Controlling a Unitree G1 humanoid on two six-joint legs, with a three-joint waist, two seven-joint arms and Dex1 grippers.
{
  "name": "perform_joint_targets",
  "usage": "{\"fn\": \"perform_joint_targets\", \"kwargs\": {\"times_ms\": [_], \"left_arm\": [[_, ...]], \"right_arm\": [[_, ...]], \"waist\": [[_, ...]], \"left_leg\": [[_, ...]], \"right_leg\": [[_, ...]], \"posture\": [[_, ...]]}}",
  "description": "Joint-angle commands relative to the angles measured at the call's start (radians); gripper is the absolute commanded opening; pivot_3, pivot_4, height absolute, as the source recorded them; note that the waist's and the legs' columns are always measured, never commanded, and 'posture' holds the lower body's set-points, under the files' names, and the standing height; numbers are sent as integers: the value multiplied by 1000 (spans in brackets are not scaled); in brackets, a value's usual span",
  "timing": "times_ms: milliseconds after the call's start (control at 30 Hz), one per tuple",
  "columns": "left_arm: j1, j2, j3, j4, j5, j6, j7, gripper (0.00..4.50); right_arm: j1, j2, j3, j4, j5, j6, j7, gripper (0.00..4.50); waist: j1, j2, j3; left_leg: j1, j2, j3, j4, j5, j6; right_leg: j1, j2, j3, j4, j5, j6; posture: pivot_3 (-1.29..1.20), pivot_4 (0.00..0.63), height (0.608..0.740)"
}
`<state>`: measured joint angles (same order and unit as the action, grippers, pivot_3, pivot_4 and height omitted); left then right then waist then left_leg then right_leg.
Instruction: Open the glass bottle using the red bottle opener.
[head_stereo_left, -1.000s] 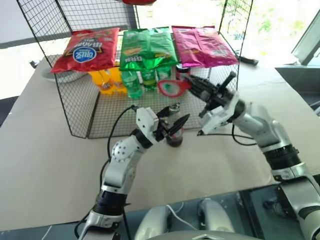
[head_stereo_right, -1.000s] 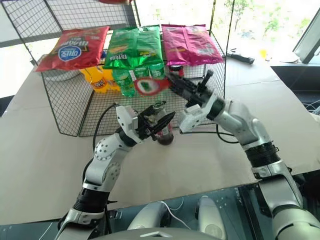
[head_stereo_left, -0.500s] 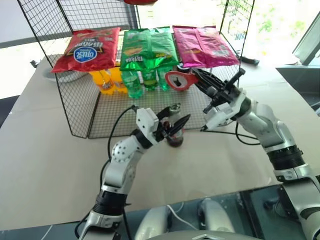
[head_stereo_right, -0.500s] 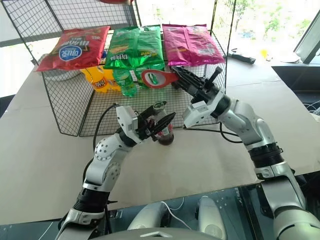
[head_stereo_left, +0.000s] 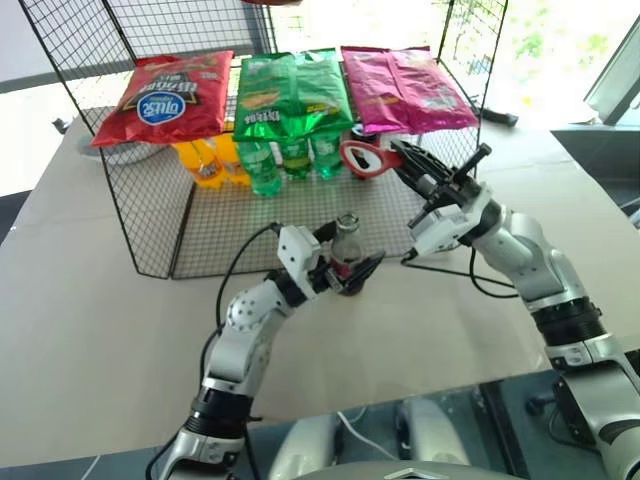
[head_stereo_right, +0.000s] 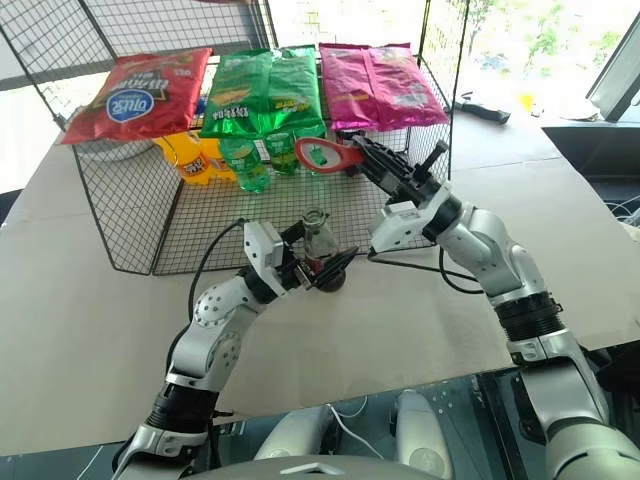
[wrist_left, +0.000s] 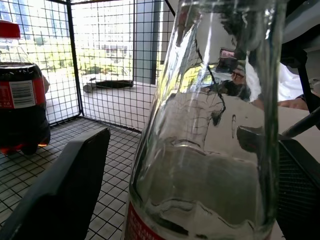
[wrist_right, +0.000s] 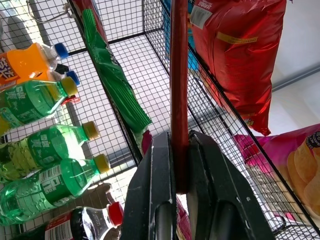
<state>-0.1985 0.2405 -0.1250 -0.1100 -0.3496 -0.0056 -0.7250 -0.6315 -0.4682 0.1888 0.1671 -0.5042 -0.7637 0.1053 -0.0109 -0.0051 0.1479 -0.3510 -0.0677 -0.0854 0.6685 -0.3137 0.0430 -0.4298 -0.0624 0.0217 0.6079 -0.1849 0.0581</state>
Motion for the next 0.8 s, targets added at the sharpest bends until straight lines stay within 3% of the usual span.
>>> {"fn": "perform_joint_targets", "kwargs": {"times_ms": [33, 300, 800], "left_arm": [[8, 12, 8, -62, -10, -2, -7, 4448], [61, 71, 49, -115, -31, 24, -11, 4448], [179, 133, 118, -150, -59, 46, -22, 4448]], "right_arm": [[19, 11, -17, -17, 66, 23, 15, 0], [185, 130, -49, -97, 425, 362, 177, 0], [336, 245, -99, -340, 762, 1023, 259, 0]], "waist": [[0, 0, 0], [-1, 0, 0], [-2, 1, 0]], "left_leg": [[0, 0, 0, 0, 0, 0], [-1, 1, 0, 0, 0, 0], [-2, 1, 0, 0, 0, 0]], "right_leg": [[0, 0, 0, 0, 0, 0], [-2, 0, 1, 0, 0, 0], [-2, -1, 0, 1, 0, 0]], "posture": [[0, 150, 734], [0, 150, 734], [0, 150, 734]]}}
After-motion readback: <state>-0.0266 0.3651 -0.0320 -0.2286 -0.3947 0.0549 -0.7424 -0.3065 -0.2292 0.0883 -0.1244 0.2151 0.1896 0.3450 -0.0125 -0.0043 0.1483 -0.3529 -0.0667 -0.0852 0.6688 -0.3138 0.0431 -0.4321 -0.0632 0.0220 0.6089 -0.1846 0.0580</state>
